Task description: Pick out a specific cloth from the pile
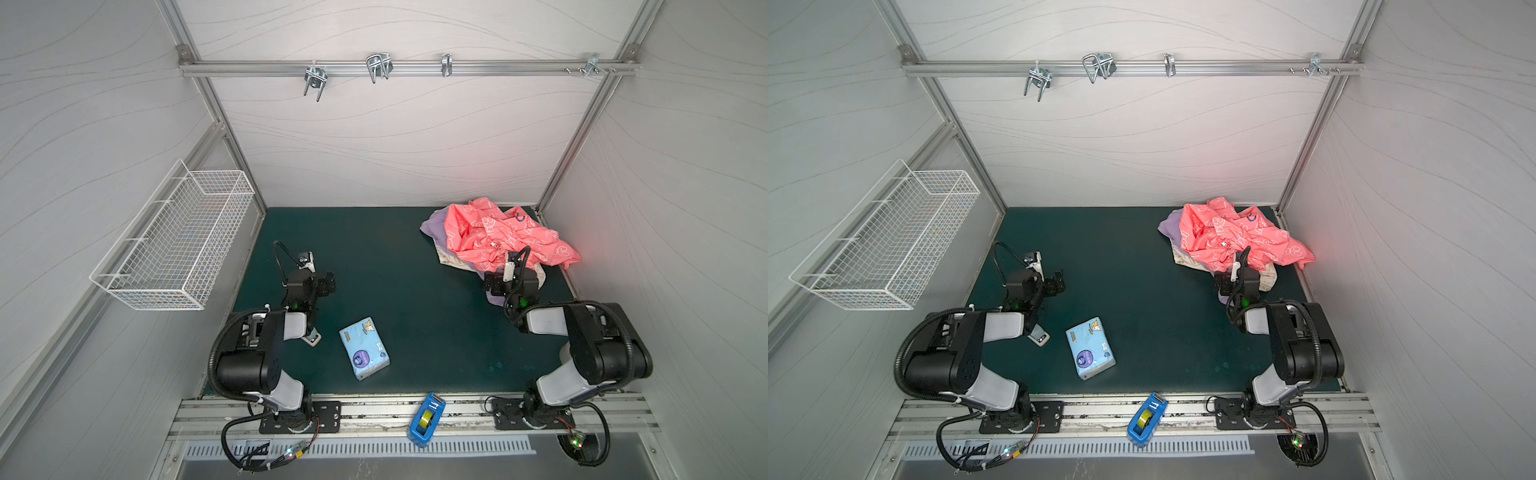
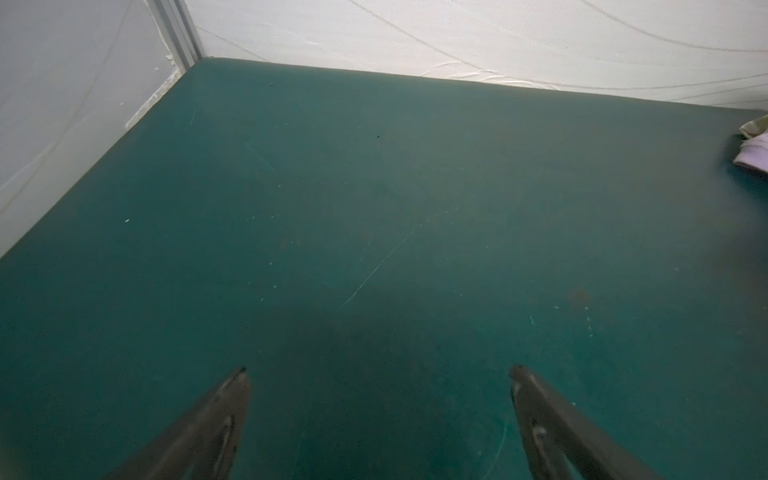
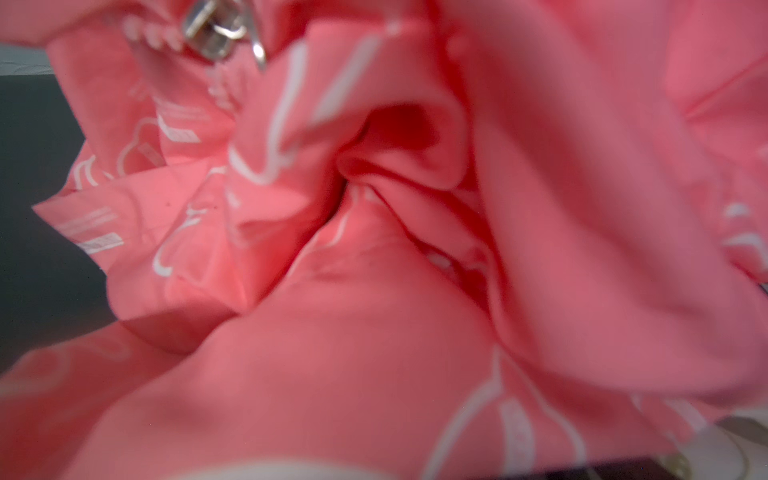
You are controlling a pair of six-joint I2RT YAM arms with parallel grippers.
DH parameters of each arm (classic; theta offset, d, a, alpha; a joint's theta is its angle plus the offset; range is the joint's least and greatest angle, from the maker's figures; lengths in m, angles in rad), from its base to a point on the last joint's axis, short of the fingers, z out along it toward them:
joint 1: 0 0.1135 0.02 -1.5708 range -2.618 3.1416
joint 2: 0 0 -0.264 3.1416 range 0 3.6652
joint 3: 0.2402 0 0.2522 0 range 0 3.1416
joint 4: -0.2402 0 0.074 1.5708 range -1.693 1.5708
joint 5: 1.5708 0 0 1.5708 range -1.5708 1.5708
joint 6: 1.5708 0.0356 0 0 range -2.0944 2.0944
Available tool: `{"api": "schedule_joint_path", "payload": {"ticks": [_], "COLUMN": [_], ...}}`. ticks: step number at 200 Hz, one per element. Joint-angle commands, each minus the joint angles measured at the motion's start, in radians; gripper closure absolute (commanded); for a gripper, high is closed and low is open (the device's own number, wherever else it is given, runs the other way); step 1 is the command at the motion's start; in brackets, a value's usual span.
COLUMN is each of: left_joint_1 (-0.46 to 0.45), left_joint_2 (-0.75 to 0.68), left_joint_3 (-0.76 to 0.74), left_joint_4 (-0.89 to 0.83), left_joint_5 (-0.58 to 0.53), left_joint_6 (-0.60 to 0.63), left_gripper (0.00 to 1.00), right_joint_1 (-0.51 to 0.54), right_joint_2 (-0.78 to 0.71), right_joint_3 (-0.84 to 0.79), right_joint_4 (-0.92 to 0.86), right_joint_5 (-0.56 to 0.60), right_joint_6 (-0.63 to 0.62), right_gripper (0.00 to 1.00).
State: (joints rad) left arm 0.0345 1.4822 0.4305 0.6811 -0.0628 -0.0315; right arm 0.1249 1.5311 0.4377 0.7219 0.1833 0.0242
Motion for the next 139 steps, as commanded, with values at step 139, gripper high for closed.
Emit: {"api": "schedule_joint_path", "payload": {"ticks": [139], "left_joint_1": [-0.059], "left_joint_2": [-0.329], "left_joint_3": [0.299], "left_joint_4": [-0.717], "left_joint_5": [0.849], "left_joint_6": [-0.034], "left_gripper": [0.05], "right_joint_1": [0.199], "right_joint_2": [-0.383], "right_joint_3": [0.586], "right_joint_4": [-1.122], "right_joint_5": [0.020], "right_joint_6": [0.061], "right_gripper": [0.01]}}
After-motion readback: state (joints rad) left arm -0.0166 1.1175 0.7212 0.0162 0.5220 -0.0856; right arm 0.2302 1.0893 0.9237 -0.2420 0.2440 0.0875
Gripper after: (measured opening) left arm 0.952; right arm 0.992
